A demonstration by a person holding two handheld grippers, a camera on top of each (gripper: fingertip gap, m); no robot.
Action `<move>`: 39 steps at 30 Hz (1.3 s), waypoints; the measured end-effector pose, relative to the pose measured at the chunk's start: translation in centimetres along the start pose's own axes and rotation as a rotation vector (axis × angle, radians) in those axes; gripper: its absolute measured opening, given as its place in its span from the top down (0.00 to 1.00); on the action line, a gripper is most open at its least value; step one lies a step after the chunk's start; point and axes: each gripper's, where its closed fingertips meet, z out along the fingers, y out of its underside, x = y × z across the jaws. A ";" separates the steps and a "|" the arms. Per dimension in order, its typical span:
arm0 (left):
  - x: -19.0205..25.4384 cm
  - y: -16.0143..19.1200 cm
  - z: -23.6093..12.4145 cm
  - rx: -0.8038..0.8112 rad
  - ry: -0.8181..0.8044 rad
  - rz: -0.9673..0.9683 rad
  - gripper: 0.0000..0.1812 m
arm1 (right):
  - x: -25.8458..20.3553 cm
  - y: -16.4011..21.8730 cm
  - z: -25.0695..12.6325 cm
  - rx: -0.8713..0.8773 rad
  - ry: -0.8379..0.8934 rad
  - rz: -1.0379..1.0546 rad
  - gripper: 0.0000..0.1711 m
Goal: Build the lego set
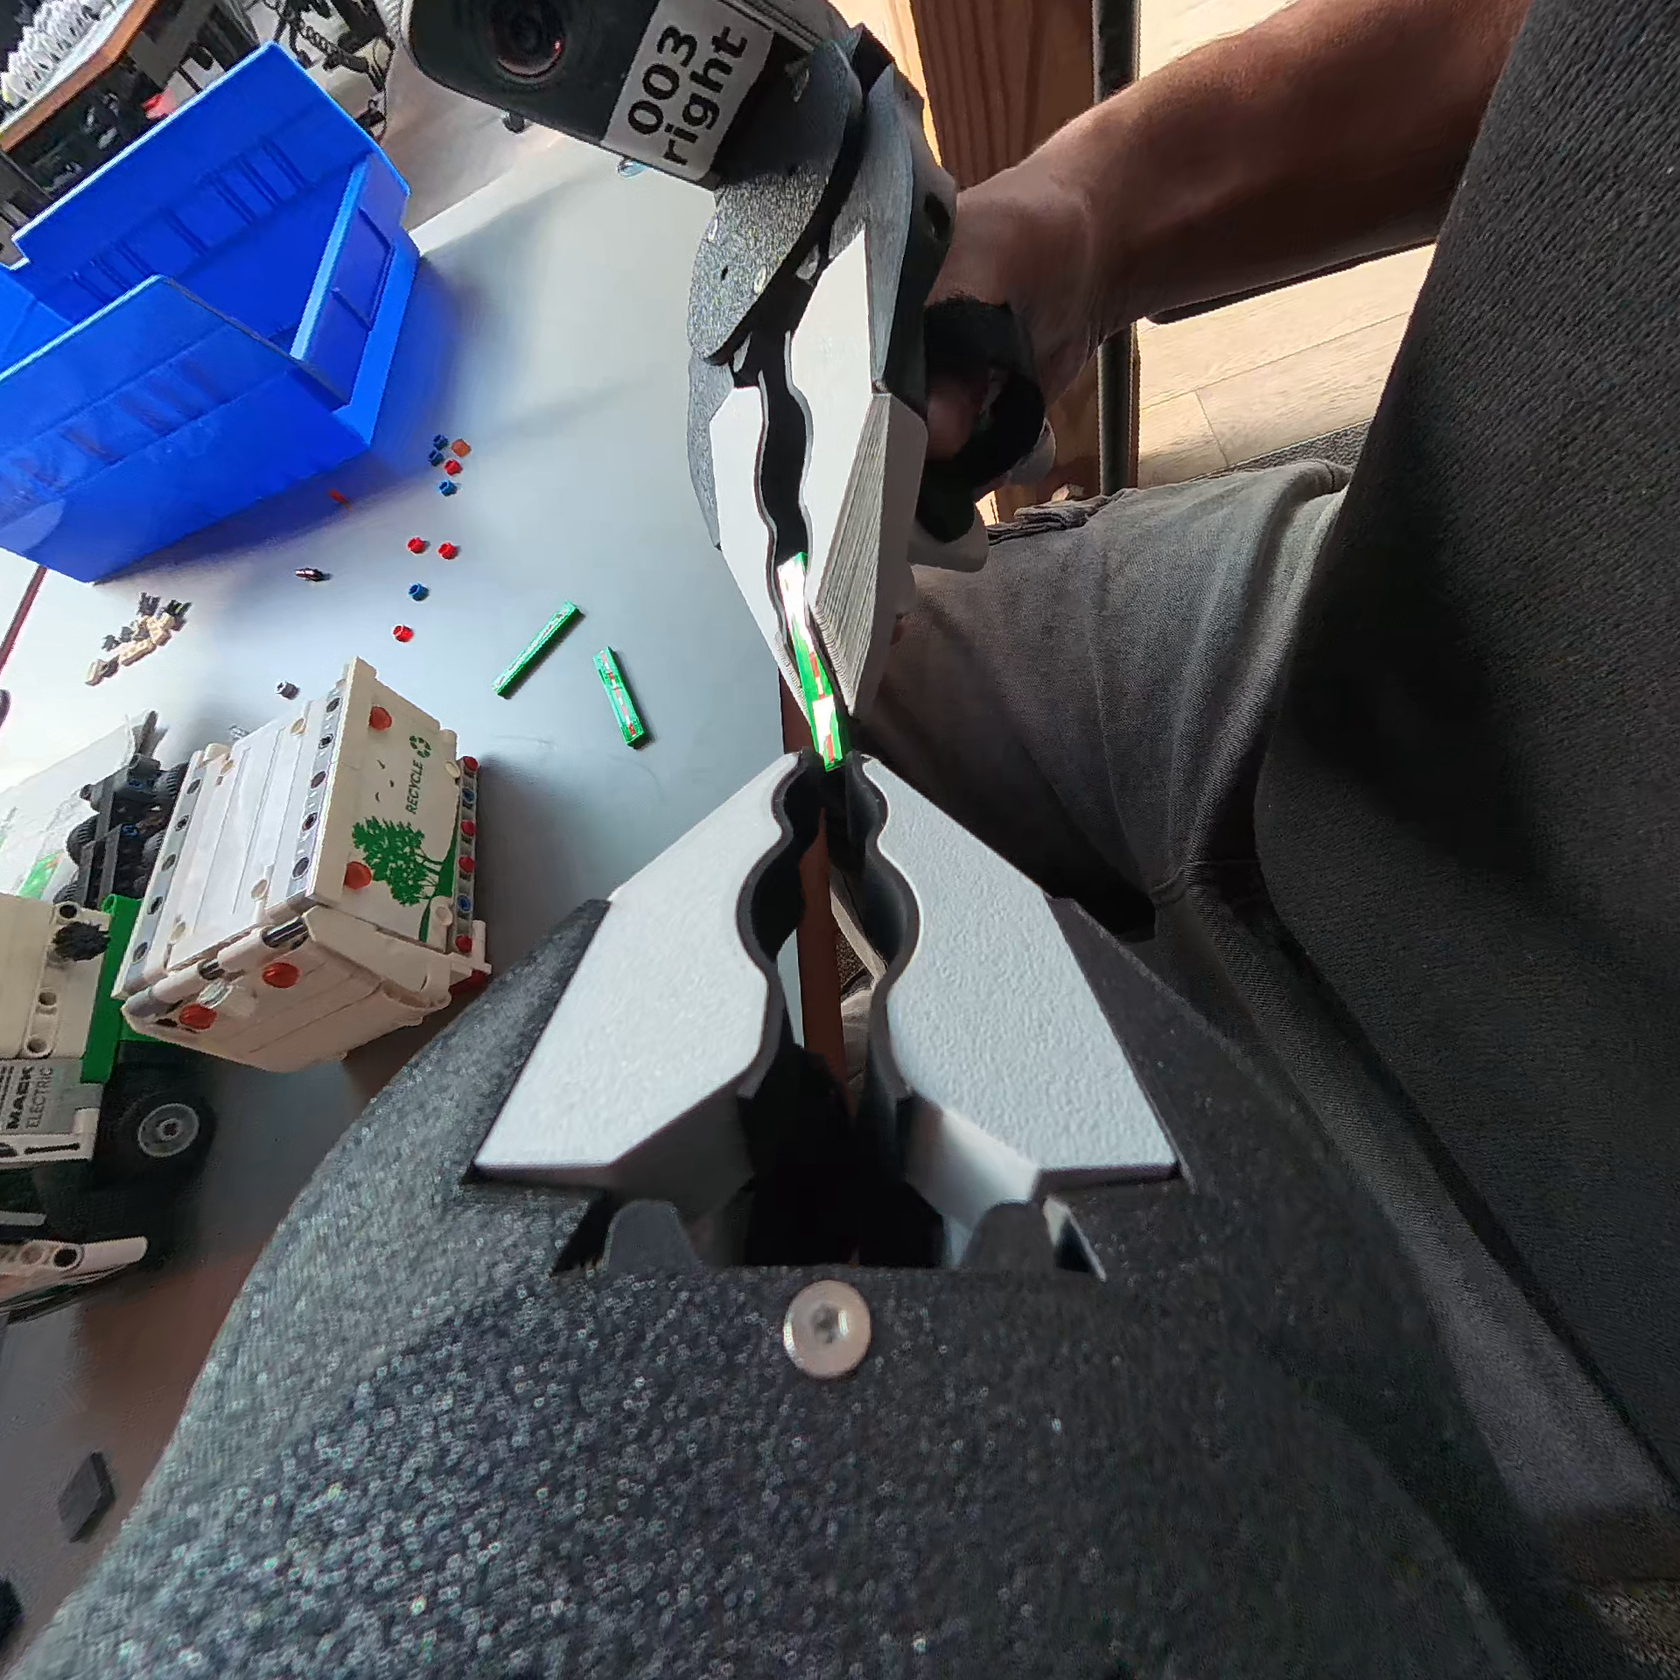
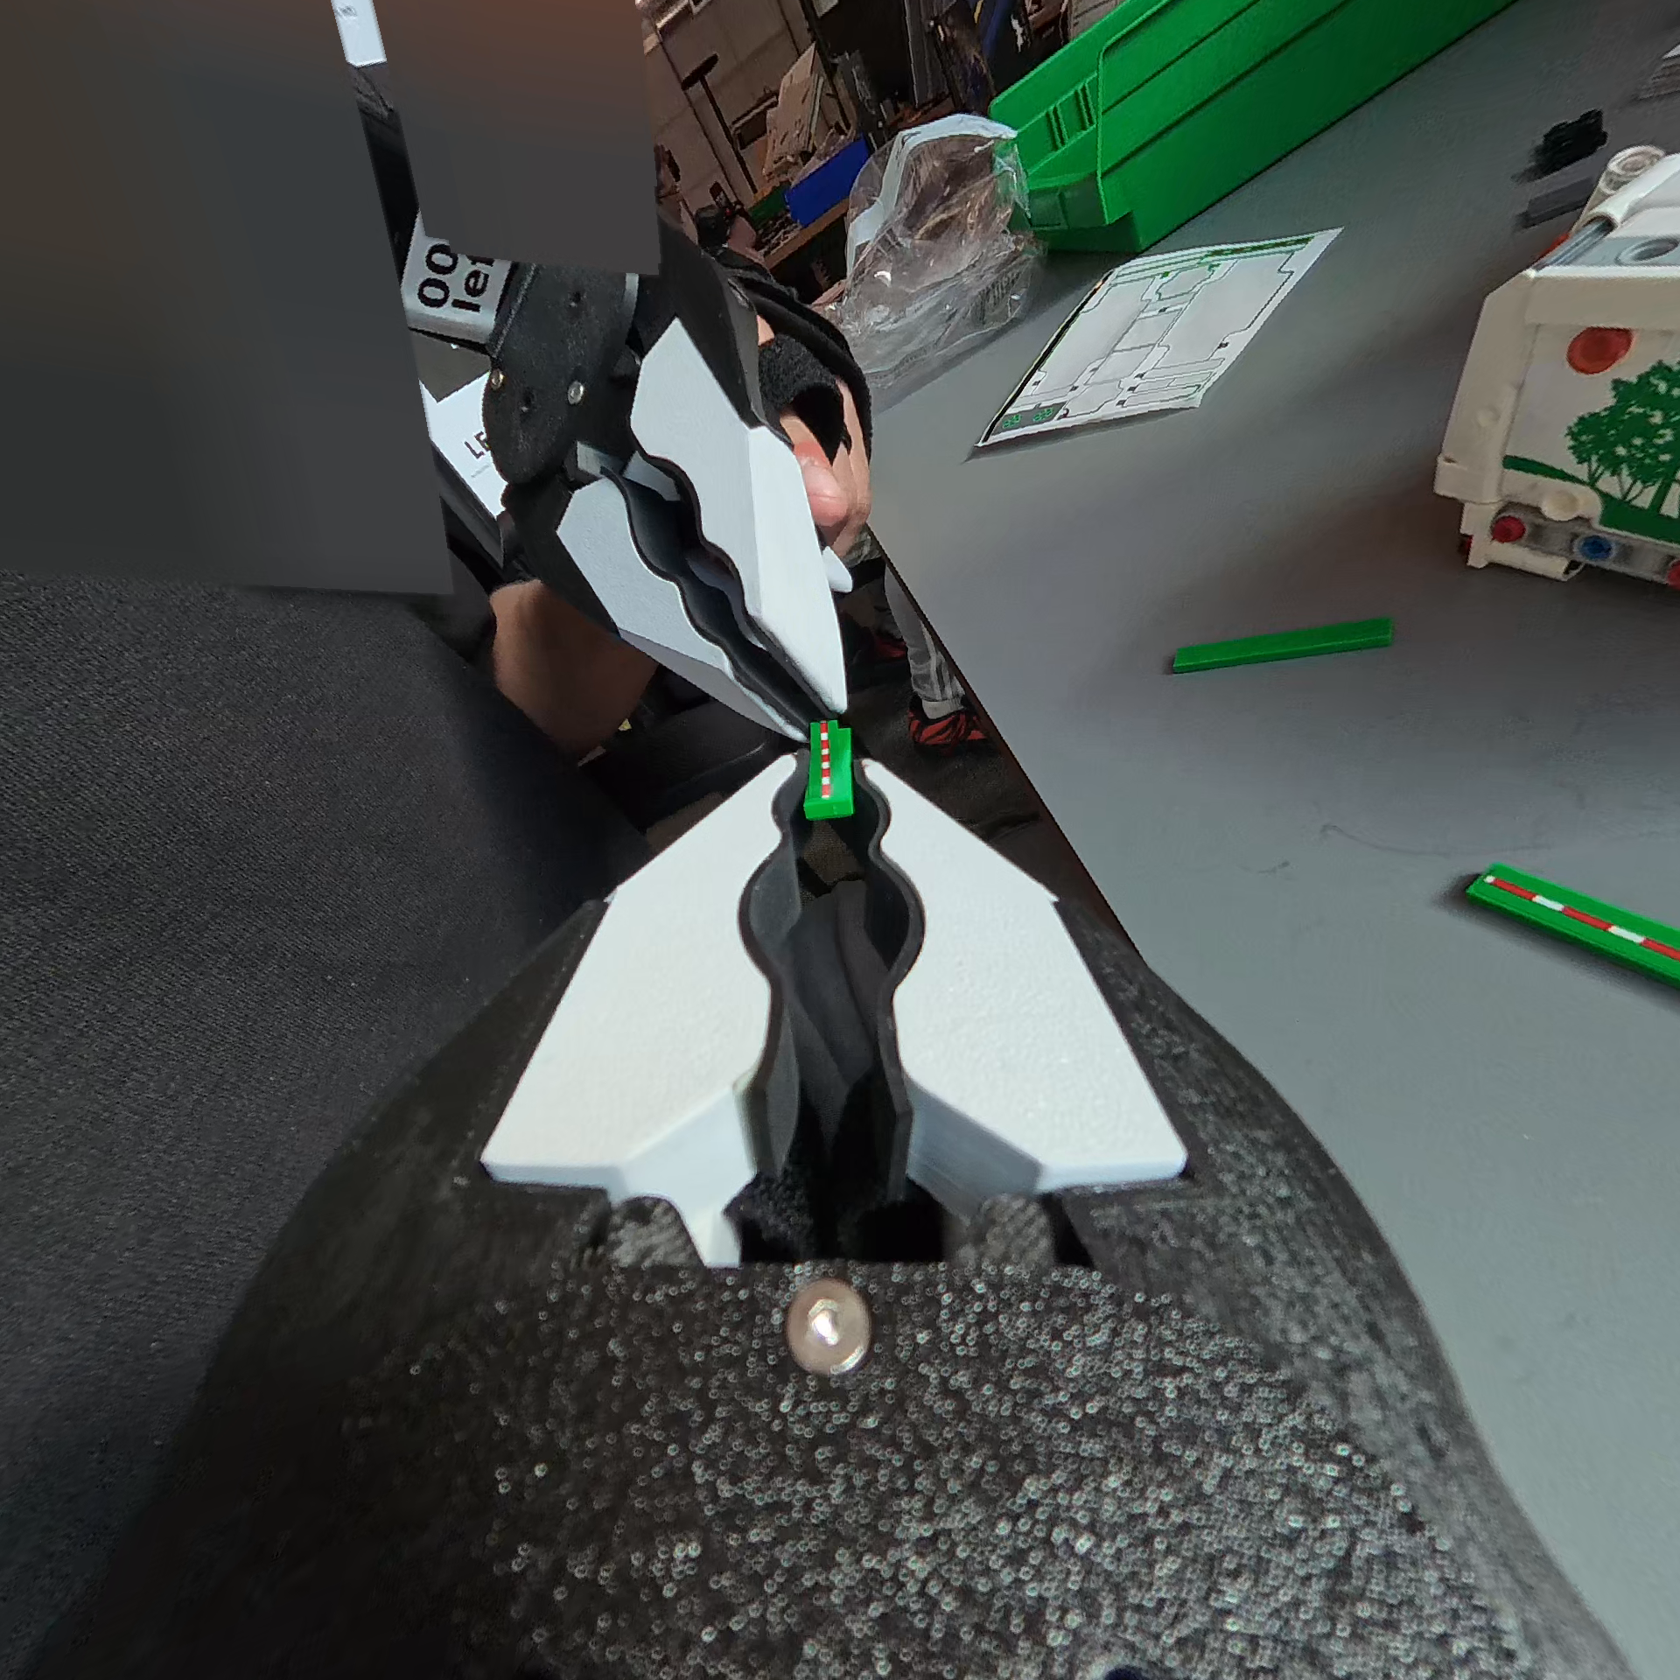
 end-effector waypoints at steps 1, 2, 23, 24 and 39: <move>0.1 0.1 0.0 -0.007 0.002 0.004 0.98 | 0.0 0.1 0.0 -0.005 0.000 0.001 0.96; 0.1 0.2 0.1 -0.014 0.005 0.007 0.99 | 0.0 0.2 0.0 -0.011 -0.002 0.003 0.96; -3.2 -0.9 0.1 0.169 -0.104 -0.322 1.00 | 1.0 -2.5 -0.1 0.180 0.029 0.095 0.83; -3.4 -1.2 0.0 0.207 -0.106 -0.358 1.00 | 1.3 -2.8 -0.1 0.204 0.036 0.112 0.84; -3.4 -0.9 0.7 0.162 -0.238 -0.223 1.00 | 2.3 -3.3 -0.8 0.264 -0.039 0.322 0.94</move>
